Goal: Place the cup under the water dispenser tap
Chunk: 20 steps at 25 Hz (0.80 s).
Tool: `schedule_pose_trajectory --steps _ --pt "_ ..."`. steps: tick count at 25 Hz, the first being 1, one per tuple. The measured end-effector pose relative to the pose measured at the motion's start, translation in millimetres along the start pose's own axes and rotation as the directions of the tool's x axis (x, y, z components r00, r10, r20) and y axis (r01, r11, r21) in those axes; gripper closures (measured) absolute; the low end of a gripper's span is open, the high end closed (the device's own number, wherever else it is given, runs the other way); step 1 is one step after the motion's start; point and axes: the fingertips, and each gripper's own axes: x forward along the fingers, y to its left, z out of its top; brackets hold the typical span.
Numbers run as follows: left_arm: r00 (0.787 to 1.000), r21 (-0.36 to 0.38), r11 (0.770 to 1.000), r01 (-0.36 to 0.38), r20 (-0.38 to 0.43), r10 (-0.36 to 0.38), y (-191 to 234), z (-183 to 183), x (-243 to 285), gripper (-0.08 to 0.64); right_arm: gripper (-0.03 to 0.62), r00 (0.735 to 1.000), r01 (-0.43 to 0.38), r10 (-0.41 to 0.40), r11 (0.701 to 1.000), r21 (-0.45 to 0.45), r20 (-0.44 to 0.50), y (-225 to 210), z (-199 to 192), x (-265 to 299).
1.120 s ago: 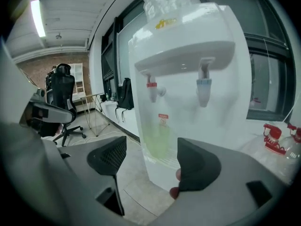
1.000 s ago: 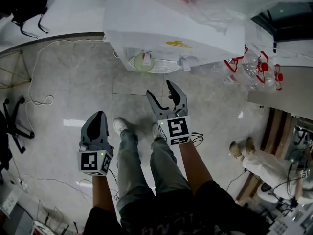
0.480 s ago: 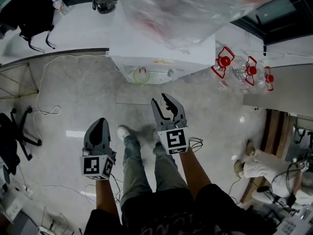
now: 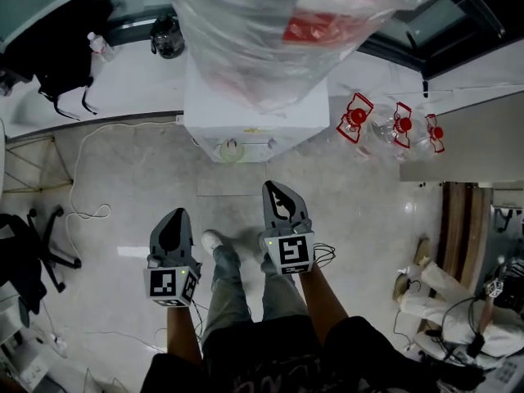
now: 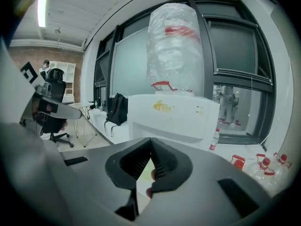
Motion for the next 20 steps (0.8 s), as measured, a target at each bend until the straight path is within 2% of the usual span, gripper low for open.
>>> schedule_pose_trajectory --steps 6,11,15,20 --pt "0.998 -0.005 1.000 0.024 0.054 -0.023 -8.4 32.8 -6.9 0.545 0.577 0.999 0.001 0.001 1.000 -0.023 0.049 -0.9 26.7 -16.9" --pt "0.996 0.012 0.999 0.050 0.077 -0.050 -15.2 60.5 -11.0 0.545 0.577 0.997 0.027 -0.029 0.999 0.019 0.074 -6.9 59.9 -32.9" --pt "0.993 0.033 0.997 0.064 0.095 -0.067 -17.2 85.4 -14.6 0.545 0.577 0.991 0.069 -0.065 0.997 -0.034 0.114 -13.2 86.1 -46.6" --pt "0.988 0.068 0.993 0.092 0.118 -0.099 -22.0 115.8 -18.8 0.545 0.577 0.988 0.102 -0.105 0.994 0.027 0.110 -17.5 117.4 -64.6"
